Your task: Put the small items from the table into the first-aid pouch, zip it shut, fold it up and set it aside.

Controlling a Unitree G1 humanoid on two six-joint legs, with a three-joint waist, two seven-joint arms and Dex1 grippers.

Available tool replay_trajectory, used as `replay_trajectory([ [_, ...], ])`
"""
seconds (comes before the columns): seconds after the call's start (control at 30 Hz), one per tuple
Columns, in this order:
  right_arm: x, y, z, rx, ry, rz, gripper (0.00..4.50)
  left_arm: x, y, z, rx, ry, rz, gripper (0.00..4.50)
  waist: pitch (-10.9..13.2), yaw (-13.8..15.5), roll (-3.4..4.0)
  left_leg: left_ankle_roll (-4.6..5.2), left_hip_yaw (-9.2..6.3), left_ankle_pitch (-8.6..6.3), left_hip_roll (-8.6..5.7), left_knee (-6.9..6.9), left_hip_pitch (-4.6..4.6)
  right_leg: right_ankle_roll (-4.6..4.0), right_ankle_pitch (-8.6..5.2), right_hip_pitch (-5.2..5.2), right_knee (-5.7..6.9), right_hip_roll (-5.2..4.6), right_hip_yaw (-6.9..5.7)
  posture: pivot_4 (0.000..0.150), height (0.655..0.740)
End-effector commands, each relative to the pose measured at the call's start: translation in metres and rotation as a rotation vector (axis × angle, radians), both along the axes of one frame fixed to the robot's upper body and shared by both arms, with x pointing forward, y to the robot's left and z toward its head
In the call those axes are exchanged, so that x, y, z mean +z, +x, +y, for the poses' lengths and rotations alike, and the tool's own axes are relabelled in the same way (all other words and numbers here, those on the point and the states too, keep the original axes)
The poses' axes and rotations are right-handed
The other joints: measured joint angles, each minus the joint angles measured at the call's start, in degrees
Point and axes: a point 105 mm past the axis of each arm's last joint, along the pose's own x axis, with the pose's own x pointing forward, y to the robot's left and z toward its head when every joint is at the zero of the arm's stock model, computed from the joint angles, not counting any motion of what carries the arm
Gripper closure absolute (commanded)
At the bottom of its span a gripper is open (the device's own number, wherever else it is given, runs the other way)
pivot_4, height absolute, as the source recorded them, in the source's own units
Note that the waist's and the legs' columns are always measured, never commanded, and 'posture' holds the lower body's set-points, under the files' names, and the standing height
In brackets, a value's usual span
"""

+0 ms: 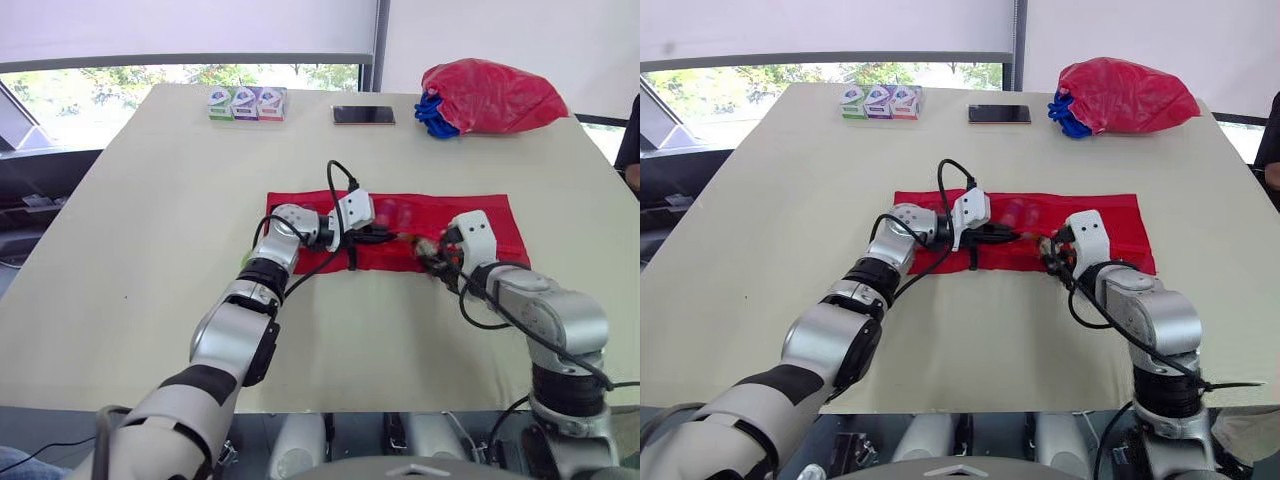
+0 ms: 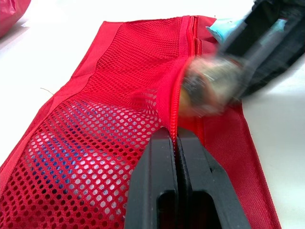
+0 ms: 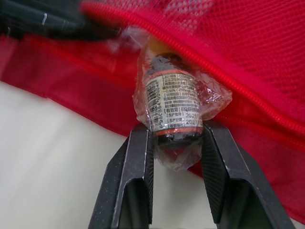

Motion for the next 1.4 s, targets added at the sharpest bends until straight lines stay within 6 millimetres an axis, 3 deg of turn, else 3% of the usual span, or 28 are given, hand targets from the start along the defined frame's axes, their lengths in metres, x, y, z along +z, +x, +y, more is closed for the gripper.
replay_trajectory([
  [0.03,0.004,0.01,-0.007,-0.171,0.023,-0.03,3.66,0.011,-0.003,-0.01,-0.04,-0.027,-0.039,4.5,0.0,0.0,0.01,0.0,-0.01,0.0,0.01,0.0,-0.01,0.0,0.0,0.0,0.01,0.02,-0.01,0.15,0.74],
  [0.3,0.002,0.023,0.013,-0.266,0.127,-0.021,3.66,0.007,-0.008,-0.017,-0.066,-0.032,-0.031,4.5,0.0,0.0,0.02,0.0,0.02,0.0,0.0,0.0,-0.02,0.0,0.0,-0.02,-0.01,-0.02,0.03,0.15,0.74],
  [0.53,0.002,0.035,0.022,-0.239,0.117,-0.035,3.66,0.007,-0.009,-0.019,-0.072,-0.031,-0.028,4.5,0.0,-0.3,0.02,0.0,0.03,0.0,0.0,0.0,-0.01,0.0,0.0,-0.02,-0.01,-0.02,0.04,0.15,0.74],
  [0.8,0.016,0.054,0.028,-0.258,0.14,-0.106,3.66,0.006,-0.009,-0.017,-0.071,-0.024,-0.027,4.5,0.0,-1.1,0.02,0.0,0.01,0.0,0.0,0.0,-0.02,0.0,0.0,-0.03,0.0,-0.02,0.04,0.15,0.74],
  [0.87,0.015,0.053,0.027,-0.257,0.137,-0.108,2.65,0.005,-0.009,-0.016,-0.07,-0.023,-0.025,4.5,0.0,-1.4,0.02,0.0,0.01,0.0,0.01,-0.01,-0.03,0.0,0.0,-0.03,-0.01,-0.02,0.04,0.15,0.74],
  [0.9,0.013,0.052,0.026,-0.263,0.138,-0.104,2.43,0.004,-0.009,-0.016,-0.069,-0.021,-0.025,4.5,0.0,-1.4,0.02,0.0,0.01,0.0,0.02,-0.01,-0.03,0.0,0.0,-0.03,-0.01,-0.03,0.04,0.15,0.74],
  [0.93,0.012,0.051,0.026,-0.268,0.14,-0.101,1.74,0.004,-0.009,-0.015,-0.068,-0.021,-0.025,4.5,0.0,-1.4,0.02,0.0,0.01,0.0,0.03,-0.02,-0.05,0.0,0.0,-0.05,-0.02,-0.03,0.04,0.15,0.74],
  [1.0,0.009,0.044,0.024,-0.268,0.149,-0.084,1.34,0.004,-0.008,-0.013,-0.056,-0.018,-0.022,4.5,0.0,-1.4,0.02,0.0,0.01,0.0,0.04,-0.04,-0.04,0.01,0.0,-0.05,-0.02,-0.03,0.04,0.15,0.74],
  [1.2,0.006,0.015,0.016,-0.174,0.056,-0.084,1.34,0.002,-0.004,-0.007,-0.033,-0.01,-0.018,4.5,0.0,-1.5,0.02,0.01,0.0,0.0,0.08,-0.07,-0.05,0.01,0.0,-0.06,-0.04,-0.06,0.06,0.15,0.74],
  [1.4,0.007,-0.004,0.02,-0.068,-0.002,-0.102,1.34,0.003,-0.003,-0.007,-0.03,-0.01,-0.019,4.5,0.0,-1.5,0.02,0.02,0.0,-0.01,0.07,-0.07,-0.02,0.01,-0.01,-0.06,-0.04,-0.02,0.06,0.15,0.74],
])
